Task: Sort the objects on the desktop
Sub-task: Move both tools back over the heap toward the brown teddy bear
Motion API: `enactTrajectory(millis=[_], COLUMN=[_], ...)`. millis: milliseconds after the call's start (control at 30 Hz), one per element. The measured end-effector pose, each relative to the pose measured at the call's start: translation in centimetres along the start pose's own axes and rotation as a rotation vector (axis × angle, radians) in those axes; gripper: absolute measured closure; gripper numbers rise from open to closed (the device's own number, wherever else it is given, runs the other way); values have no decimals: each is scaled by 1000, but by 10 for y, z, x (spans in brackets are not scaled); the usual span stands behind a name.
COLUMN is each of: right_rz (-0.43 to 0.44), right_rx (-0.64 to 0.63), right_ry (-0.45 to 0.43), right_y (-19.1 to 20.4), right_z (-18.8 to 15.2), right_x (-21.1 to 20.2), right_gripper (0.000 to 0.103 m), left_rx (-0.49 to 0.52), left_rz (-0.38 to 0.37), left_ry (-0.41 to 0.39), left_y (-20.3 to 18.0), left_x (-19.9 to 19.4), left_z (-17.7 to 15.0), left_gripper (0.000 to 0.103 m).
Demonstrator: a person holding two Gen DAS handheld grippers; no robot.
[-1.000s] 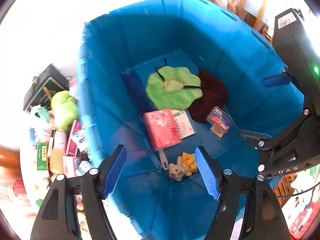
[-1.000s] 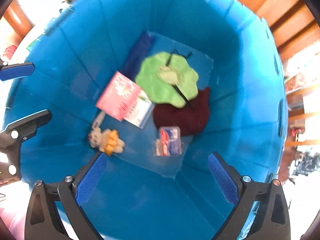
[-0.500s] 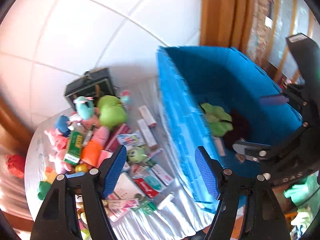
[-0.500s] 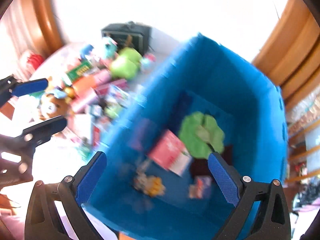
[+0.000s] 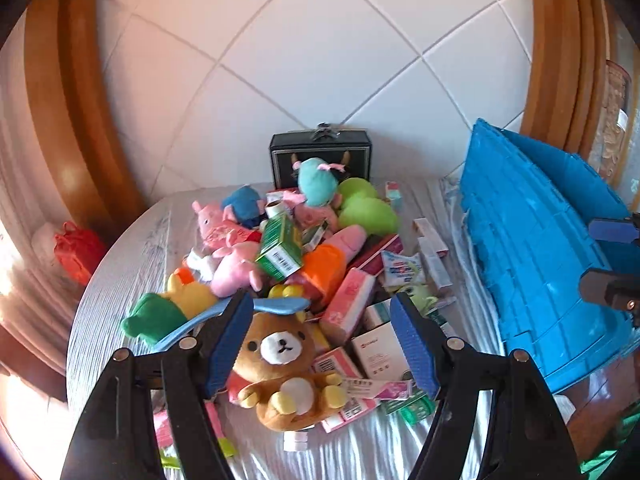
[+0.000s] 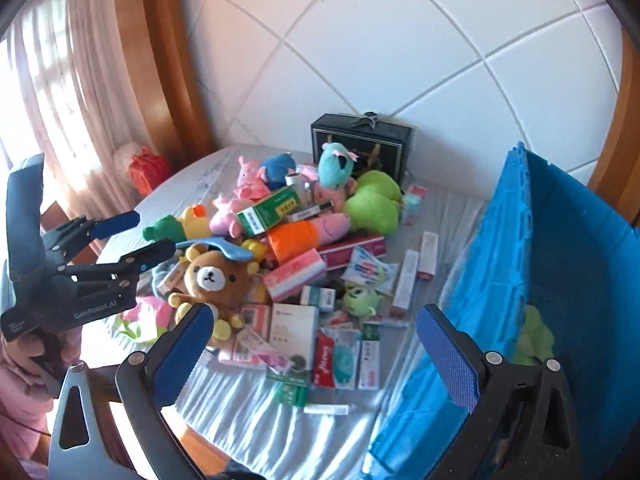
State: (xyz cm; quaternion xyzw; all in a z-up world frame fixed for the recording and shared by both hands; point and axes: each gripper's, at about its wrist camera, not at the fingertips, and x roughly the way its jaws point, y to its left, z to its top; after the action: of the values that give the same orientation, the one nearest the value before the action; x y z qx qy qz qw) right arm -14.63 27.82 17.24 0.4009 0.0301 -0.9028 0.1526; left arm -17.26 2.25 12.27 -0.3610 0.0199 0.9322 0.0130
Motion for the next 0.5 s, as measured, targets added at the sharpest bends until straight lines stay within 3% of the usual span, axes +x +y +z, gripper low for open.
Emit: enactTrajectory(millis=[167,267,500], right_rz=[21,36,17], right_rx=[27,64,106], right_ry=[-2,26,122], right_y=[30,42,49], right_z=[-17,-32,-70], right_x=[32,56,107], right_gripper=[0,0,0], left_rx=[-73,-118,-212], left_rz=[61,56,38], left_ry=[47,88,190], left_y=[51,69,72], left_x=[17,32,74], left_z=[-45,-71,-122], left_gripper=[33,33,33])
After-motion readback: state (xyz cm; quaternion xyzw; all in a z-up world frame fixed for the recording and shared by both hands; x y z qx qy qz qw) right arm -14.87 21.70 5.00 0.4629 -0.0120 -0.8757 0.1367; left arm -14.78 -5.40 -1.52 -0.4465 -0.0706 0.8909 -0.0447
